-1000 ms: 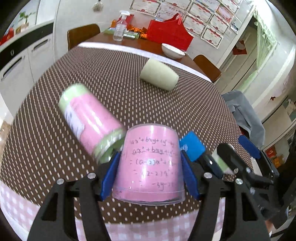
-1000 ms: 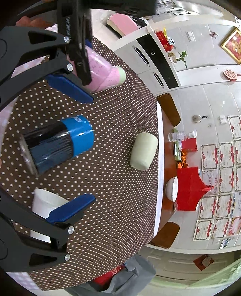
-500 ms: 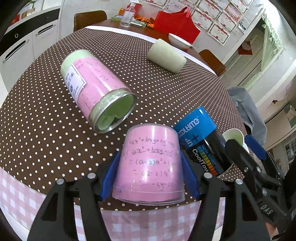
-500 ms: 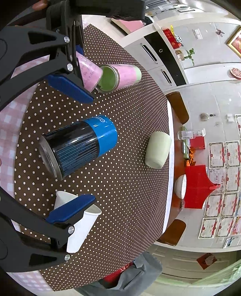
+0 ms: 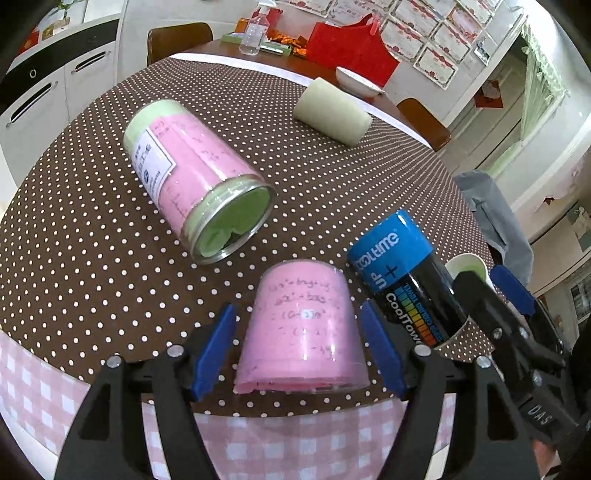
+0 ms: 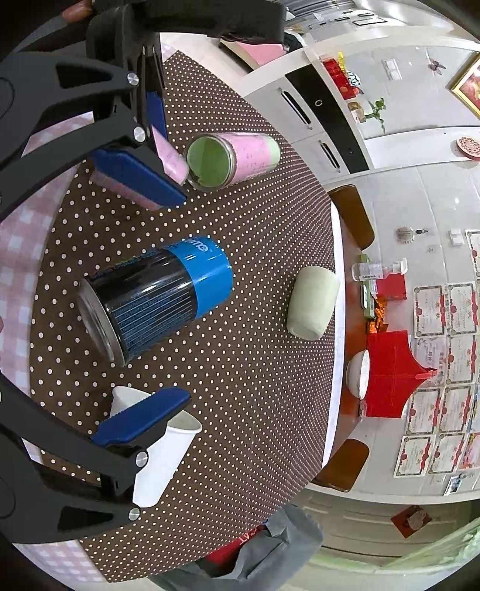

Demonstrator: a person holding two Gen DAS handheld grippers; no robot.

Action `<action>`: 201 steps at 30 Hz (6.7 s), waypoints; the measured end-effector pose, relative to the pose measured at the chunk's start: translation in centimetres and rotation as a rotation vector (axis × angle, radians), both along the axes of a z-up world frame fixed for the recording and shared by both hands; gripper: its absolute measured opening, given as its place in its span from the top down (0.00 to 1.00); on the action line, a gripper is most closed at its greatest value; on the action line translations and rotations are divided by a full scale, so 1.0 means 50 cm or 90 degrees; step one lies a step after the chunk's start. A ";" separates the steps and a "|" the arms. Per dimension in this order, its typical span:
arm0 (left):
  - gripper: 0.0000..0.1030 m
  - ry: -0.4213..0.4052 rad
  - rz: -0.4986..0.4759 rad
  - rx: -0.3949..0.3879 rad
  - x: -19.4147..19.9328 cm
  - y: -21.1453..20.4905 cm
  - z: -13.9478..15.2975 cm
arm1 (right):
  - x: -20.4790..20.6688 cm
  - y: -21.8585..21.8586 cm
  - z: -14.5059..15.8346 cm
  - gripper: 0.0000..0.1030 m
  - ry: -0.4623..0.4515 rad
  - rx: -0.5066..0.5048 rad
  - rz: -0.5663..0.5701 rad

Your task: Flip cup upside down

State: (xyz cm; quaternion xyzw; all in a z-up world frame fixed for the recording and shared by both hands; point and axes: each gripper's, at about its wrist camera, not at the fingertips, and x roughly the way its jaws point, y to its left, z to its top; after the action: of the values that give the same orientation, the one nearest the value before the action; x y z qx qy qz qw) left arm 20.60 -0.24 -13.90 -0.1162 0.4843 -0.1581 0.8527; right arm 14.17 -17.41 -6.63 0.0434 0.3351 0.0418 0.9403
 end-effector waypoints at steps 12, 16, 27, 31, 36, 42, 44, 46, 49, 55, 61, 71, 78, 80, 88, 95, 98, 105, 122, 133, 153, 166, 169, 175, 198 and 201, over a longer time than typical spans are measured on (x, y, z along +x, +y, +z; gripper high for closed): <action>0.33 -0.088 0.011 0.035 -0.056 0.078 0.055 | -0.005 0.066 0.029 0.06 0.017 0.042 0.034; 0.33 -0.096 0.035 0.037 -0.064 0.132 0.056 | 0.013 0.107 0.021 0.06 0.053 0.064 0.059; 0.33 -0.102 0.084 0.043 -0.071 0.216 0.042 | 0.056 0.177 -0.010 0.06 0.134 0.092 0.074; 0.33 -0.101 0.095 0.043 -0.070 0.234 0.035 | 0.069 0.188 -0.026 0.08 0.159 0.086 0.077; 0.33 -0.099 0.100 0.034 -0.072 0.250 0.027 | 0.090 0.199 -0.052 0.20 0.205 0.087 0.082; 0.33 -0.101 0.101 0.030 -0.072 0.257 0.023 | 0.105 0.199 -0.071 0.31 0.239 0.091 0.081; 0.33 -0.101 0.100 0.031 -0.072 0.258 0.022 | 0.108 0.197 -0.075 0.32 0.247 0.099 0.081; 0.33 -0.099 0.097 0.032 -0.071 0.258 0.020 | 0.111 0.198 -0.082 0.34 0.257 0.101 0.083; 0.33 -0.096 0.094 0.038 -0.073 0.249 0.017 | 0.115 0.202 -0.087 0.38 0.263 0.095 0.087; 0.33 -0.089 0.087 0.042 -0.069 0.231 0.012 | 0.123 0.208 -0.084 0.39 0.259 0.083 0.094; 0.33 -0.086 0.087 0.041 -0.067 0.226 0.008 | 0.119 0.209 -0.074 0.40 0.233 0.063 0.101; 0.33 -0.102 0.089 0.041 -0.072 0.201 0.021 | 0.093 0.205 -0.041 0.41 0.146 0.030 0.111; 0.33 -0.103 0.091 0.046 -0.072 0.183 0.024 | 0.077 0.201 -0.034 0.42 0.113 0.008 0.113; 0.33 -0.102 0.091 0.048 -0.072 0.178 0.025 | 0.073 0.197 -0.036 0.42 0.111 0.015 0.113; 0.33 -0.108 0.088 0.056 -0.083 0.163 0.028 | 0.052 0.191 -0.026 0.42 0.076 0.004 0.119; 0.33 -0.106 0.094 0.066 -0.099 0.160 0.027 | 0.045 0.196 -0.037 0.42 0.073 0.005 0.136; 0.33 -0.106 0.096 0.068 -0.103 0.161 0.028 | 0.042 0.195 -0.040 0.42 0.070 0.003 0.139; 0.33 -0.107 0.092 0.071 -0.108 0.154 0.031 | 0.030 0.194 -0.045 0.42 0.067 0.005 0.146; 0.33 -0.107 0.091 0.068 -0.123 0.156 0.037 | 0.009 0.185 -0.045 0.39 0.062 0.027 0.151; 0.33 -0.118 0.089 0.069 -0.140 0.158 0.056 | -0.007 0.177 -0.030 0.36 0.046 0.036 0.150; 0.33 -0.179 0.066 0.080 -0.179 0.115 0.101 | -0.057 0.128 0.018 0.29 -0.037 0.029 0.115; 0.20 -0.376 0.095 0.121 -0.254 0.071 0.162 | -0.143 0.092 0.064 0.22 -0.186 -0.027 0.054; 0.20 -0.415 0.102 0.134 -0.272 0.059 0.173 | -0.160 0.085 0.069 0.18 -0.217 -0.030 0.041; 0.20 -0.484 0.118 0.161 -0.302 0.035 0.187 | -0.183 0.073 0.069 0.14 -0.250 -0.035 0.027; 0.20 -0.554 0.137 0.183 -0.336 0.013 0.192 | -0.221 0.070 0.078 0.08 -0.321 -0.058 0.006; 0.20 -0.556 0.138 0.182 -0.337 0.016 0.193 | -0.224 0.072 0.078 0.08 -0.325 -0.060 0.006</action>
State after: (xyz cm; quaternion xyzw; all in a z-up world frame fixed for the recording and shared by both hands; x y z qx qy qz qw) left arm 3.75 0.58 -4.26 0.0301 0.0821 -0.0338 0.9956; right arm 2.95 -13.81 -2.73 -0.0143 0.0886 0.0402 0.9952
